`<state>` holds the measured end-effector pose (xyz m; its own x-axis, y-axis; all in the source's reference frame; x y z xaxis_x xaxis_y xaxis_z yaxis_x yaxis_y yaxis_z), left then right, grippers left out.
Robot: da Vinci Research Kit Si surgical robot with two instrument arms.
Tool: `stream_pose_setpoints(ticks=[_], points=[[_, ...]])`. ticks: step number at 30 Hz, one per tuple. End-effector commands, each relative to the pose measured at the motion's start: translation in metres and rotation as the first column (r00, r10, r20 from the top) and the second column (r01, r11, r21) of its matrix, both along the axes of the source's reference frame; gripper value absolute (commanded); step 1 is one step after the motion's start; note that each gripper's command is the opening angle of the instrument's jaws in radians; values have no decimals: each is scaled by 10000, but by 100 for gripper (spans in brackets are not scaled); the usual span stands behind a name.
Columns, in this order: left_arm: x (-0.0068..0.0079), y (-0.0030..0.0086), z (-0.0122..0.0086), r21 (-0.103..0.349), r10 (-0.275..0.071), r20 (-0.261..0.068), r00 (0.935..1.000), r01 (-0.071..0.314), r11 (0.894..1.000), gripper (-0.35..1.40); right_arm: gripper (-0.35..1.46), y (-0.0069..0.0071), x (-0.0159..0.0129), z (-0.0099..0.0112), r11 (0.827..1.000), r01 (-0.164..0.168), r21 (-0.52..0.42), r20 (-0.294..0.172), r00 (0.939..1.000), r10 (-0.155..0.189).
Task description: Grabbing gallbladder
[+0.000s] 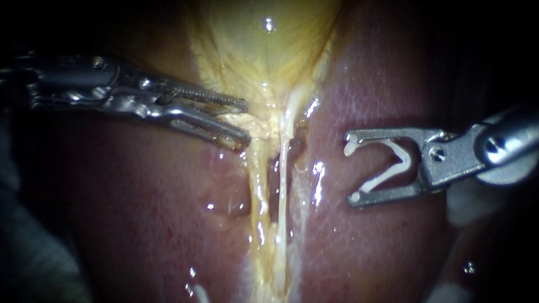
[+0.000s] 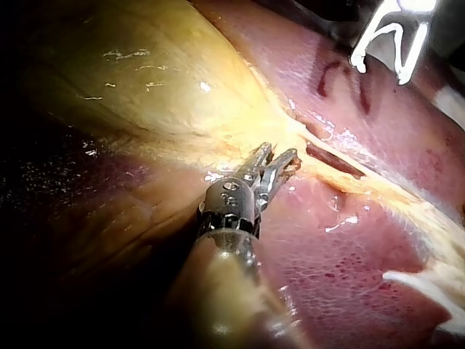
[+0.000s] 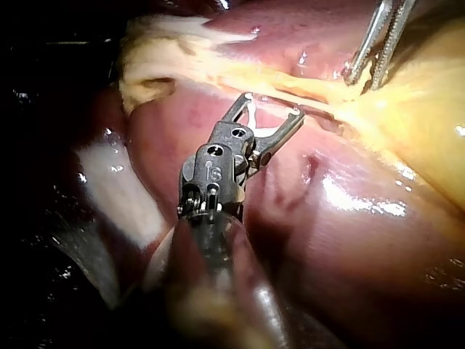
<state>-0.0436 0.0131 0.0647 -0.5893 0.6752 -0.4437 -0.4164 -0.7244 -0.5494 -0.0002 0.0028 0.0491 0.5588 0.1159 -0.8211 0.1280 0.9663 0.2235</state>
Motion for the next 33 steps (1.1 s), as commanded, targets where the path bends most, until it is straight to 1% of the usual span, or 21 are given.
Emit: stream_pose_setpoints(ticks=[1,7,11,17,18,20,24,28,32,33], points=[[0,0,-1,6,-45,-25,10000,45,10000,4,49,0,0,0,10000,-1,0,0,10000,1],[0,2,0,50,-165,-72,9998,165,9999,-6,49,0,0,0,10000,-1,0,0,10000,1],[0,2,0,55,-142,-164,9998,143,9999,-11,49,0,0,0,10000,-2,1,1,10000,2],[1,1,-3,62,-147,-164,9998,148,9999,-21,49,0,0,0,10000,-2,1,1,10000,2],[1,1,-4,143,-234,-181,9996,237,9996,-27,49,0,0,0,10000,-2,1,1,10000,2],[1,0,-5,158,-224,-206,9995,227,9996,-35,49,0,0,0,10000,-3,1,1,10000,3],[1,1,-12,266,-315,-218,9993,320,9991,-35,49,0,0,0,10000,-3,0,1,10000,3],[2,3,-19,372,-195,-402,9990,210,9991,-35,49,0,0,0,10000,-3,0,1,10000,3],[6,5,-27,439,-138,-420,9990,156,9989,-35,49,0,0,0,10000,-3,0,1,10000,3],[8,7,-30,498,-168,-418,9990,189,9986,-35,49,0,0,0,10000,-3,0,1,10000,3]])
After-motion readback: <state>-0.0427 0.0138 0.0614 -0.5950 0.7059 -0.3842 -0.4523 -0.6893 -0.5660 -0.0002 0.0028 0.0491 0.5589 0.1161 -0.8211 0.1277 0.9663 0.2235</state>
